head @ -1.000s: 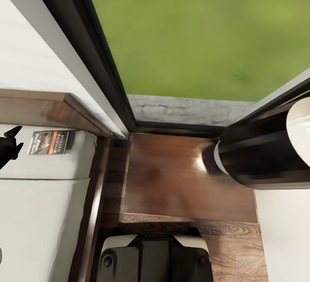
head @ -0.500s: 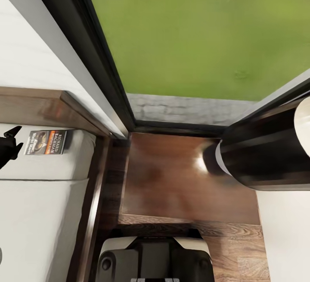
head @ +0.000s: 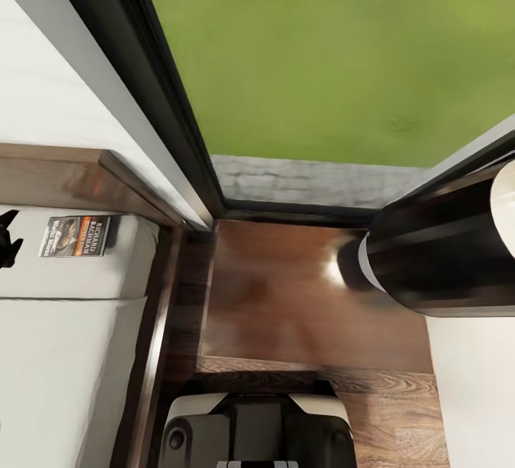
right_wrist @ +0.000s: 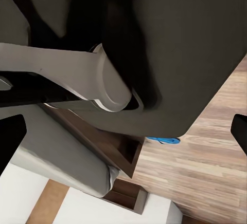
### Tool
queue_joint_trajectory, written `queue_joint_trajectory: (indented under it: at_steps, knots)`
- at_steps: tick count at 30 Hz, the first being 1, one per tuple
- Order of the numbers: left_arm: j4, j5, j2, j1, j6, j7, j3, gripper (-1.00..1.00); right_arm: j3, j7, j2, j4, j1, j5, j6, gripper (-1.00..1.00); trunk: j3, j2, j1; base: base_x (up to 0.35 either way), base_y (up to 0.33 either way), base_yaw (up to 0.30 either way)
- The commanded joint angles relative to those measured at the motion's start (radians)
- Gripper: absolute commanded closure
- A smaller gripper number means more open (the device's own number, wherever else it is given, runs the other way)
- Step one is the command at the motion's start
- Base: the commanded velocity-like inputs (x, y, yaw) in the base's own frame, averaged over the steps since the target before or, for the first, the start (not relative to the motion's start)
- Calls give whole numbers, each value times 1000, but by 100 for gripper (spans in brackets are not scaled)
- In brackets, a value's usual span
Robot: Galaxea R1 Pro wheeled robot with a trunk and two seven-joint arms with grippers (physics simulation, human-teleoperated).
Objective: In the bedroom, move the book from the bed onto either nightstand, and place the two sandals side by side next to the bed.
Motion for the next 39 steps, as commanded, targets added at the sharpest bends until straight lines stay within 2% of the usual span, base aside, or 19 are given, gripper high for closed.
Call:
queue_joint_trajectory:
  at_steps: [1, 6, 27, 33, 39]
  knots:
    - [1, 5, 0, -1, 8, -1, 5, -100, 8, 5, 0, 3, -1, -8, -4, -100, 0, 0, 0, 0, 0, 0]
    - [1, 5, -2, -1, -9, -1, 6, -100, 8, 5, 0, 3, -1, -8, -4, -100, 0, 0, 0, 0, 0, 0]
    - [0, 5, -5, 0, -26, -2, 10, -100, 9, 5, 0, 3, -1, -8, -4, -100, -66, -147, 81, 0, 0, 0]
    - [-2, 4, -2, 0, -27, -2, 12, -100, 9, 5, 0, 3, -1, -8, -4, -100, -66, -147, 81, 0, 0, 0]
    - [-1, 3, 0, 0, -86, -1, 12, -100, 9, 5, 0, 3, -1, -8, -4, -100, -66, -147, 81, 0, 0, 0]
